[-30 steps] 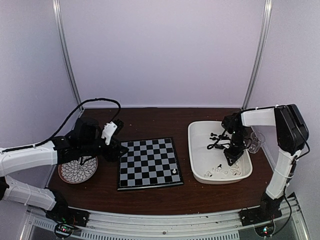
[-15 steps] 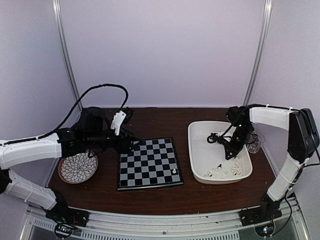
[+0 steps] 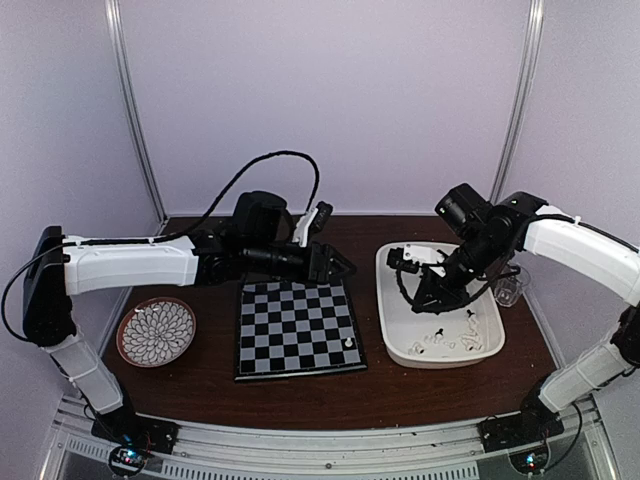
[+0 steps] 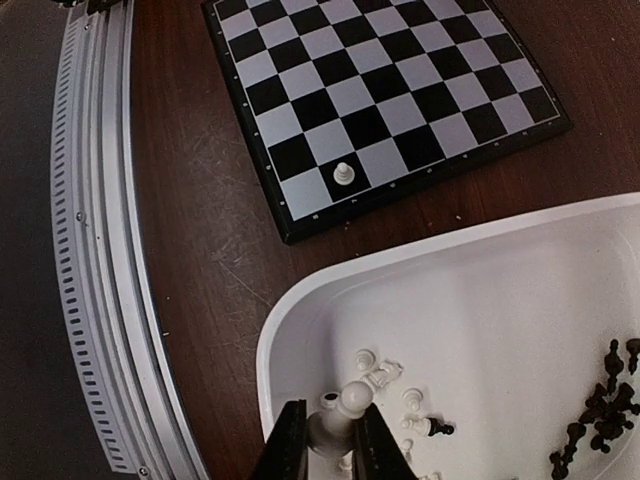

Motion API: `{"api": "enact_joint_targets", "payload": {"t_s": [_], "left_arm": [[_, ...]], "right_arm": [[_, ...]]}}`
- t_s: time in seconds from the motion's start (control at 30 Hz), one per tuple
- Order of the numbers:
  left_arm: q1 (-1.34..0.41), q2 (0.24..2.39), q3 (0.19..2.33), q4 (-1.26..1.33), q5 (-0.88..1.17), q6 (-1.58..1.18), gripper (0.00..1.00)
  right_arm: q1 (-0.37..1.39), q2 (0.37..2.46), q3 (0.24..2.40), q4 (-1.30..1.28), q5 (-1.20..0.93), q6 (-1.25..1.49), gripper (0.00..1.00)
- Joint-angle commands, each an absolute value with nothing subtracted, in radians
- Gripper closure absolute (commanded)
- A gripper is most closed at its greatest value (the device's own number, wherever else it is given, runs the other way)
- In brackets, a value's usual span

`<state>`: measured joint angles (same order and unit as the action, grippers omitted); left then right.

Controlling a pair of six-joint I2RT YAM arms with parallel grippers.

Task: Set up the chess pieces on the board
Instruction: Pick up the pawn from the storage box, then pass from the right arm to the left

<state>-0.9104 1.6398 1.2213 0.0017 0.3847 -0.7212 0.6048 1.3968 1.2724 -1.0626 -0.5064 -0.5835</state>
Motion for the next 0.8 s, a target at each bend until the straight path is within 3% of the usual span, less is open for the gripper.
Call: {"api": "enact_joint_targets", "payload": {"t_s": [0.0,0.3,0.77], "left_arm": [[-0.93,1.736,1.315,0.078,0.551,-0.896,0.58],[-0.971,1.856,1.404,0.142,0.713,-0.983,0.58],[-0.994,1.915,1.428,0.176,0.752,-1.047,0.61]], "right_arm": [[0.675,1.388,1.318,-1.048,-0.519,-0.636,0.9],[0.734,1.401,1.351,-1.044,-0.476,-0.648,0.9],[0.741,1.413,1.358,-1.04,-0.469,-0.641,0.9]]}}
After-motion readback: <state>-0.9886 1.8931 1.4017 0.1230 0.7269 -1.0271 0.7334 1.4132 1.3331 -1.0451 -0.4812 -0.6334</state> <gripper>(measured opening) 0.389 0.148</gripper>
